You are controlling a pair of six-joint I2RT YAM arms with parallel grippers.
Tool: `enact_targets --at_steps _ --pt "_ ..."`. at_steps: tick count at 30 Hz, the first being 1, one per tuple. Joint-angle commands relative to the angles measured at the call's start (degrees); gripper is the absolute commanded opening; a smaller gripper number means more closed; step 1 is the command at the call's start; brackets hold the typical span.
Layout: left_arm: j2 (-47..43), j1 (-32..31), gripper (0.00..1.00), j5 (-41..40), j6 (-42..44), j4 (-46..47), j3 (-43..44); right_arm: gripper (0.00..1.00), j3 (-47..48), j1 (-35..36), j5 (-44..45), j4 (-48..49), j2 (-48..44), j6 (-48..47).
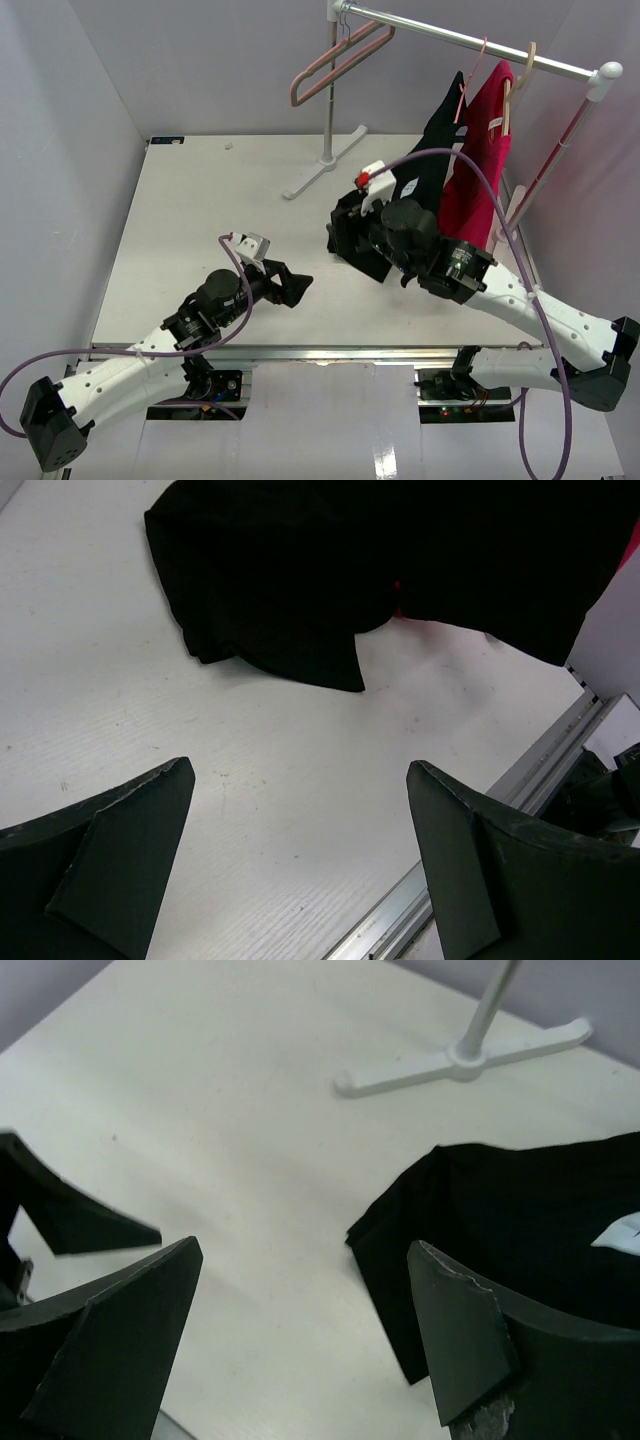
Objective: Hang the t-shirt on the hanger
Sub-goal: Reset both arms
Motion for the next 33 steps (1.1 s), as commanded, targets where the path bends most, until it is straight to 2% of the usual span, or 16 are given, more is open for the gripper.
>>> enact_targets --at_steps 1,2,5,10,15,20,33 --pt "-3.79 -0.16 0.98 -3.75 0.17 0.80 -1.29 0.90 -10.82 2.37 -0.56 9.67 -10.96 3.83" --pt "-4.08 -0.16 0.98 -3.59 0.26 0.97 -1.48 0.90 -15.73 2.74 -0.69 11.66 -12.77 4.56" --pt "-4.27 -0.24 0.98 -2.04 0.86 1.92 -1.66 0.90 -21.99 4.23 -0.97 14.51 -18.56 5.12" --pt "-3.57 -0.25 0.98 1.99 1.66 3.57 -1.75 0.90 -29.36 4.65 0.01 16.93 -24.62 2.54" --pt "-4.92 -0.27 0.98 4.57 2.15 5.48 -2.66 0.90 -31.43 4.67 -1.42 16.31 -25.63 3.35" --pt "-5.77 -0.25 0.98 8.17 2.63 7.17 -3.24 0.90 -36.61 4.68 -6.15 22.07 -29.45 3.36" --pt "-6.32 -0.25 0.98 11.08 2.63 9.60 -4.21 0.90 -39.76 4.69 -4.68 23.24 -33.07 3.10"
